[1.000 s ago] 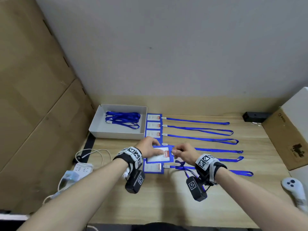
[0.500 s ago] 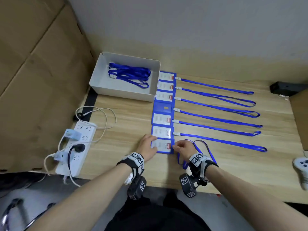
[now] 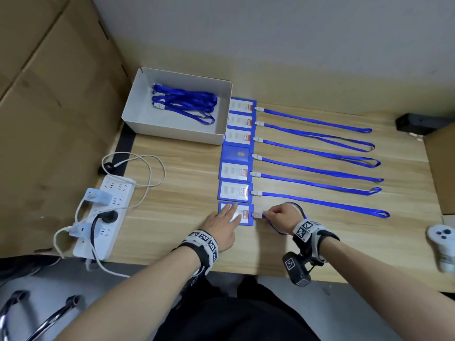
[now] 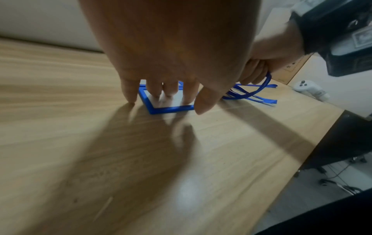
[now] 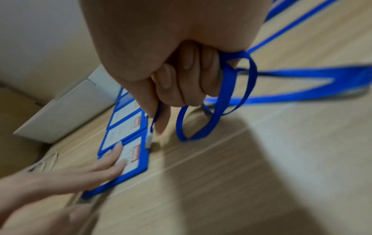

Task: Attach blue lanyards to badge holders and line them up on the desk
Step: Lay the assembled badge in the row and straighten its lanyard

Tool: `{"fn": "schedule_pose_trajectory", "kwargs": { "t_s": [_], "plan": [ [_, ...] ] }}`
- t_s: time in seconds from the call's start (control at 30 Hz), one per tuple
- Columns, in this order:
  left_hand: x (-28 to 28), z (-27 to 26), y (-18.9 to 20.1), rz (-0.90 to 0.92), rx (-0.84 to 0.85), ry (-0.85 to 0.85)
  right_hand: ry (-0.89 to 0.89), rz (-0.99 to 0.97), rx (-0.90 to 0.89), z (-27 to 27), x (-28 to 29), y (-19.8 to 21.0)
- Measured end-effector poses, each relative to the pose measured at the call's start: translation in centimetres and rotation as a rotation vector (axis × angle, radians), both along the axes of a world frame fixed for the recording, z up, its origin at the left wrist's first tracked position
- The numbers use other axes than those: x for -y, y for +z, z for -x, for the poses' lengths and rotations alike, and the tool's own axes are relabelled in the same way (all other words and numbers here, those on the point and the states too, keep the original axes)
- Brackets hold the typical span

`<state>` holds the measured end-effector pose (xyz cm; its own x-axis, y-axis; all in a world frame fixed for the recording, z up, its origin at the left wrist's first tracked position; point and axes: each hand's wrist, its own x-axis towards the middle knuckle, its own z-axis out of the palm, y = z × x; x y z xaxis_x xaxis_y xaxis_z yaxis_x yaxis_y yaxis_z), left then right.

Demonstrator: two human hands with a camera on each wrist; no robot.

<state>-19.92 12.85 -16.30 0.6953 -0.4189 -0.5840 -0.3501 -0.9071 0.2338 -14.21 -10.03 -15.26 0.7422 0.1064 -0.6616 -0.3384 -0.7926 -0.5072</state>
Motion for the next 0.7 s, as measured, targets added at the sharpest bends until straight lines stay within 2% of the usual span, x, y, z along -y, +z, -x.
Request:
{"fn": "schedule_pose_trajectory", "kwargs": {
  "t_s": [0.1,0.17,0.4,0.63,0.7],
  "plan": [
    [0.7,-0.8,0.9,-0.114,0.010,-0.020,0.172,0.039,-0.024,-0.4,3.4,1.2],
    [1.3,-1.3,1.5,-0.173,-0.008,-0.025,0.226,0.083,-0.058,-0.7,6.3,1.8],
    [4.6,-2.6,3.2,-0.333,-0.089,0.010,0.281,0.326,-0.025,-1.1,13.1,3.7],
    [5.4,-2.9,3.8,-0.348,-0.124,0.025,0.265,0.539,-0.017,0.2,20.4,3.1],
    [5.3,-2.9,3.9,-0.337,-0.135,0.039,0.318,0.624,0.020,0.7,21.3,2.4]
  ]
}}
